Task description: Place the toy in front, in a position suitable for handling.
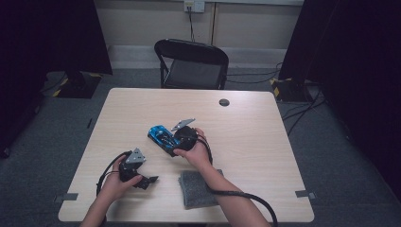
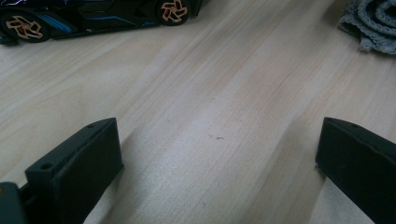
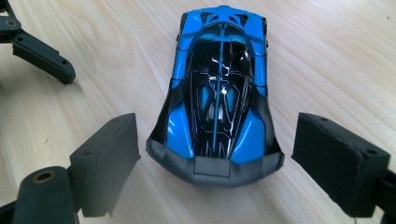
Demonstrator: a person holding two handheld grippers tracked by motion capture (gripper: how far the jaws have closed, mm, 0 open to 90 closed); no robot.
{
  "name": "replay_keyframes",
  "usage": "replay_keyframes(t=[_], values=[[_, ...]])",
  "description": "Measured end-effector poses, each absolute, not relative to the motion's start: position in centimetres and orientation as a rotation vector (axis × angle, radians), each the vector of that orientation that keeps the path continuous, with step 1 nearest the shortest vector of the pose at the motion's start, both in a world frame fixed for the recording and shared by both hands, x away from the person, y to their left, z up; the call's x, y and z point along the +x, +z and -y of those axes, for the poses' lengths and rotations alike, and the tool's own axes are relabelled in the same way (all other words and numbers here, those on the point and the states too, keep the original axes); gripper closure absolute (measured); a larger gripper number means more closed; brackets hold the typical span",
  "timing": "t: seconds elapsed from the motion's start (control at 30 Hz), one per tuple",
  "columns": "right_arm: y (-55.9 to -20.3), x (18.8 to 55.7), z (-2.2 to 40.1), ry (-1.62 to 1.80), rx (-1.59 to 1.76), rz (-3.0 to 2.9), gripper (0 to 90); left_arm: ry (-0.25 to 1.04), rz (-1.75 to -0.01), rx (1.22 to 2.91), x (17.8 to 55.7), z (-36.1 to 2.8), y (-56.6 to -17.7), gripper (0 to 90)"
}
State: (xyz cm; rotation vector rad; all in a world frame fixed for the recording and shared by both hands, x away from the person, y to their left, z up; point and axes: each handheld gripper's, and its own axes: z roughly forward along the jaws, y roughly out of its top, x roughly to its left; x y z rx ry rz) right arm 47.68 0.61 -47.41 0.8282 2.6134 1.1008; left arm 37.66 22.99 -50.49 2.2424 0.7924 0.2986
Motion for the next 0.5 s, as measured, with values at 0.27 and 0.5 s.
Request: replay_keyframes(t=[0.27, 0.5], values=[[-48.1, 48.2, -1.6, 1.065, 0.825, -2.62, 14.0, 0.3, -0.791, 2.243, 37.7, -23.0, -50.5, 0.0], [-48.7, 48.7, -2.4, 1.06, 0.838, -2.615, 14.0, 0.299, -0.791, 2.241, 37.7, -22.9, -50.5, 0.0]])
